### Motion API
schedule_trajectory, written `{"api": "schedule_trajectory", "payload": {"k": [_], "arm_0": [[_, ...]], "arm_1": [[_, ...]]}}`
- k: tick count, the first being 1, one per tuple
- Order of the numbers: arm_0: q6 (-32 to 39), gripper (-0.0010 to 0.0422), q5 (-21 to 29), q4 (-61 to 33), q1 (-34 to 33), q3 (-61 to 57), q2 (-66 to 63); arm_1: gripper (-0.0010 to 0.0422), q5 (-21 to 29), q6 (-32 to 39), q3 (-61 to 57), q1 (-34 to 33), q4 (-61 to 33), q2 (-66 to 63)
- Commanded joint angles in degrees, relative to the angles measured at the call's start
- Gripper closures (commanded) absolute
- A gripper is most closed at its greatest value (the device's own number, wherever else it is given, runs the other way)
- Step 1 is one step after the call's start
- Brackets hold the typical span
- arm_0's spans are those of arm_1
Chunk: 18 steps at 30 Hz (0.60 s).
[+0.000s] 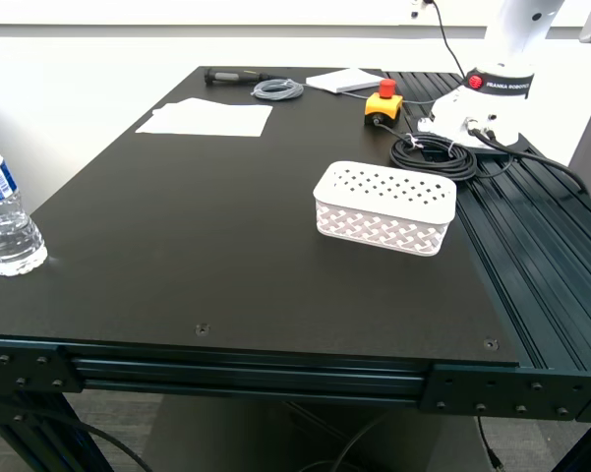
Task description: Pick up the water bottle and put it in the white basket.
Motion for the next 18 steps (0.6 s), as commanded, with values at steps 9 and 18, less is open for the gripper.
{"api": "schedule_trajectory", "payload": {"k": [9,18], "arm_0": [[0.00,0.0412,-0.02,0.15,0.04,0.07,-0.02],[0.00,0.0412,-0.02,0.15,0.04,0.07,-0.02]], "arm_1": [[0.0413,-0.02,-0.09,0.02,0.00,0.24,-0.02],[0.0413,-0.63,0.98,0.00,0.00,-3.56,-0.02]]}}
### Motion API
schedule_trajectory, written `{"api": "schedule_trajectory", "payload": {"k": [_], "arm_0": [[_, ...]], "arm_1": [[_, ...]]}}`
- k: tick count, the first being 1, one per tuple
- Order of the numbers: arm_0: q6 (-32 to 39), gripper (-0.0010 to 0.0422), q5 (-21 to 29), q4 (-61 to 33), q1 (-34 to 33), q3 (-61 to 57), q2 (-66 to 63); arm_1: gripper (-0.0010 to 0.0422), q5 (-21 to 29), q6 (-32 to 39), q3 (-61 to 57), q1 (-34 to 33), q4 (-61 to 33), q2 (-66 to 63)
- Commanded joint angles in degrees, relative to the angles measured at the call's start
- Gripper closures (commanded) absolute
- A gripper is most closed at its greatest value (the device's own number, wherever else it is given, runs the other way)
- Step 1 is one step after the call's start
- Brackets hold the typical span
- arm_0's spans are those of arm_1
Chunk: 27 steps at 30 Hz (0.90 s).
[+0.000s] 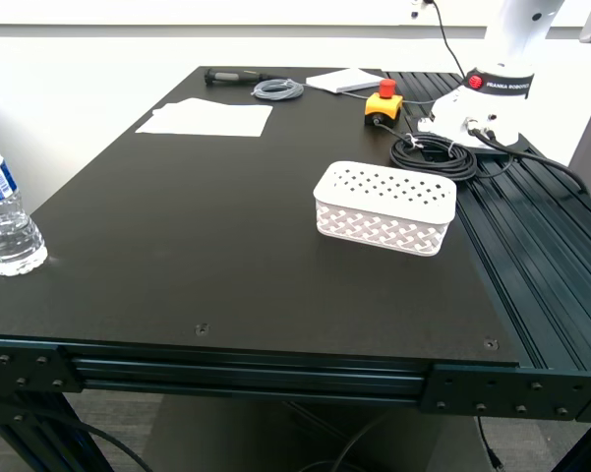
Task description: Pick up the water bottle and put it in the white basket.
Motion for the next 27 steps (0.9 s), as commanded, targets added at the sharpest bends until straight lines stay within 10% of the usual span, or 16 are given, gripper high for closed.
{"api": "schedule_trajectory", "payload": {"k": [1,14,27], "arm_0": [[0.00,0.0412,-0.02,0.15,0.02,0.07,-0.02],[0.00,0.0412,-0.02,0.15,0.09,0.07,-0.02],[0.00,0.0412,-0.02,0.15,0.09,0.07,-0.02]], "arm_1": [[0.0413,-2.51,1.88,0.00,-0.02,-3.69,-0.04],[0.0413,-34.12,-0.20,-0.13,-0.07,-23.61,-0.09],[0.0413,-35.23,-9.86,3.43,-0.07,-45.20,-0.09]]}}
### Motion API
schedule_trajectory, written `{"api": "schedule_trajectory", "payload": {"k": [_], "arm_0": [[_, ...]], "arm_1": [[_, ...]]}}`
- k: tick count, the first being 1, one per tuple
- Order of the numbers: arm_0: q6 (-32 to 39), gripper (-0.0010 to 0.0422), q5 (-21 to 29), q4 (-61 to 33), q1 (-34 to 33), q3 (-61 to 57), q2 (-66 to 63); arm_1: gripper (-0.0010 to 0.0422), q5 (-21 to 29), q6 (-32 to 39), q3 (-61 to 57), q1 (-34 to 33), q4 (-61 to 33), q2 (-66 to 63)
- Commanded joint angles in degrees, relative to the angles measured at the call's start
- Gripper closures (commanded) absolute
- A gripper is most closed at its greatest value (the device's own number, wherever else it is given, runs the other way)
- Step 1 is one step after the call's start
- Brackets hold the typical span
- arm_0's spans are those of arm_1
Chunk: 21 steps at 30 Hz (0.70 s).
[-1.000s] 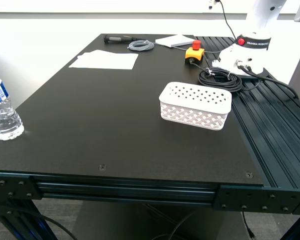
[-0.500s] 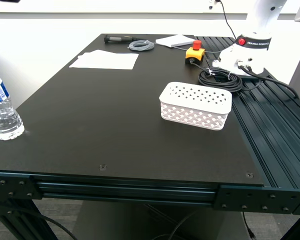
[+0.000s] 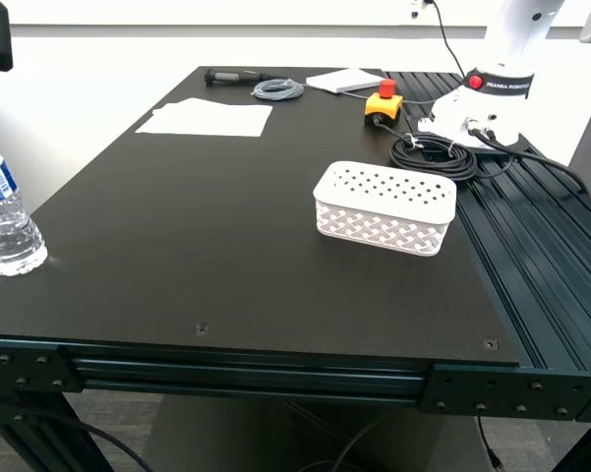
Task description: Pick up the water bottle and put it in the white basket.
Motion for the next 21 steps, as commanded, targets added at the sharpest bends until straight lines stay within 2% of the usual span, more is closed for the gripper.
{"api": "schedule_trajectory", "payload": {"k": [1,3,8,12,17,21], "arm_0": [[0.00,0.0412,-0.02,0.15,-0.02,0.07,-0.02],[0.02,0.0412,-0.04,0.15,-0.02,0.07,-0.02],[0.00,0.0412,-0.02,0.15,-0.02,0.07,-0.02],[0.00,0.0412,-0.04,0.15,-0.02,0.07,-0.02],[0.00,0.0412,-0.04,0.15,-0.02,0.07,-0.02],[0.00,0.0412,-0.04,0.13,-0.02,0.07,-0.02]], "arm_1": [[0.0413,1.75,-6.64,2.99,0.02,-10.08,-0.02],[0.0413,5.03,-10.84,4.52,0.02,-16.04,-0.02],[0.0413,5.27,-18.95,6.19,0.04,-25.00,-0.02],[0.0413,7.80,-19.06,7.37,0.07,-26.71,-0.02],[0.0413,17.00,-15.52,8.11,0.09,-21.84,-0.02],[0.0413,16.79,-16.31,7.76,0.13,-21.84,0.98]]}}
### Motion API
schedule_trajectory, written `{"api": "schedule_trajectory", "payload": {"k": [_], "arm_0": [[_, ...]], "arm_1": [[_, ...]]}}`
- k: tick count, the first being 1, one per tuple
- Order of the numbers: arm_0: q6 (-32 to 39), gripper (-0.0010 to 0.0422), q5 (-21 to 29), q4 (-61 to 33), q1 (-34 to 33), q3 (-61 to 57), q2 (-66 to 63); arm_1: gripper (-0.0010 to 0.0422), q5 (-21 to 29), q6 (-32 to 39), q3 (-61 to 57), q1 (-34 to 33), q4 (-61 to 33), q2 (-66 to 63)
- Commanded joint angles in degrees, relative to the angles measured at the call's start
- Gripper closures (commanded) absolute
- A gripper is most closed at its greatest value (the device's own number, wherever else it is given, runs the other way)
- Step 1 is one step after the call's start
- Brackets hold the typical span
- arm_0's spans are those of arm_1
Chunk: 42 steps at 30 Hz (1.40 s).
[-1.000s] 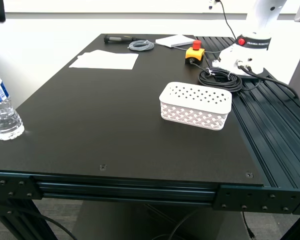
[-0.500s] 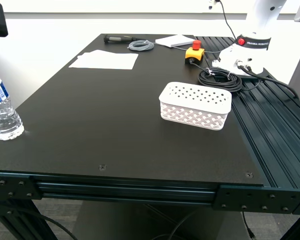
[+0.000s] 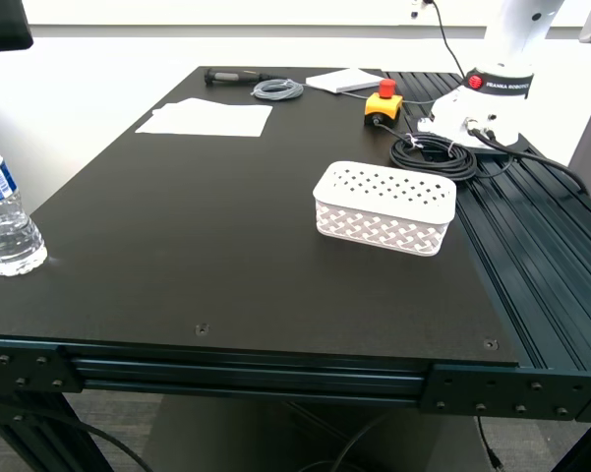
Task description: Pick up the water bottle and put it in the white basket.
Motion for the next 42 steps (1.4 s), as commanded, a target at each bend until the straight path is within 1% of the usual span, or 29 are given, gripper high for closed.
{"api": "schedule_trajectory", "payload": {"k": [1,6,14,17,20,22,24,26,29,31,32,33,35,37,40,41,42], "arm_0": [[0.00,0.0412,-0.02,0.17,0.00,0.07,-0.02],[0.00,0.0412,-0.02,0.15,0.00,0.07,-0.02],[0.02,0.0412,-0.02,0.15,0.00,0.07,-0.02],[0.00,0.0412,-0.02,0.17,0.00,0.07,-0.02],[0.00,0.0412,-0.02,0.15,0.00,0.07,-0.02],[0.02,0.0412,-0.02,0.15,0.00,0.07,-0.02],[0.00,0.0412,-0.02,0.15,0.00,0.07,-0.02],[0.00,0.0412,-0.02,0.17,0.00,0.07,-0.02],[0.00,0.0412,-0.02,0.15,0.00,0.07,-0.02],[0.00,0.0412,-0.02,0.15,0.00,0.07,-0.02],[0.00,0.0412,-0.02,0.15,0.00,0.07,-0.02],[0.00,0.0412,-0.02,0.15,0.00,0.07,-0.02],[0.00,0.0412,-0.02,0.17,0.00,0.07,-0.02],[0.00,0.0412,-0.02,0.15,0.00,0.07,-0.02],[0.00,0.0412,-0.02,0.17,0.00,0.07,-0.02],[0.00,0.0412,-0.02,0.15,0.00,0.07,-0.02],[0.00,0.0412,-0.02,0.15,0.00,0.07,-0.02]], "arm_1": [[0.0413,-0.07,-0.11,-0.35,0.04,-0.07,1.16],[0.0412,2.82,0.13,-0.98,0.04,-0.04,3.08],[0.0412,2.27,3.19,0.24,0.11,-0.17,3.02],[0.0412,2.08,3.30,0.50,0.26,-0.74,2.99],[0.0412,0.76,4.02,0.48,0.37,-1.66,2.99],[0.0410,0.76,4.79,0.48,0.44,-2.16,2.99],[0.0393,0.76,4.79,0.48,0.50,-2.21,2.99],[0.0362,0.55,4.76,0.48,0.57,-2.21,2.99],[0.0299,-0.44,4.52,0.48,0.68,-2.23,2.99],[0.0244,-0.90,4.37,0.48,0.79,-2.60,2.99],[0.0227,-1.29,4.37,0.48,0.83,-2.86,2.99],[0.0206,-2.75,4.39,0.48,0.85,-3.69,2.99],[0.0190,-5.79,4.63,0.48,1.01,-5.81,2.99],[0.0188,-7.78,4.87,0.42,1.42,-7.96,2.99],[0.0188,-7.52,5.18,-0.15,2.64,-7.76,3.02],[0.0188,-7.06,5.33,-0.26,2.95,-7.28,3.04],[0.0189,-5.55,5.44,-0.33,3.21,-6.56,3.04]]}}
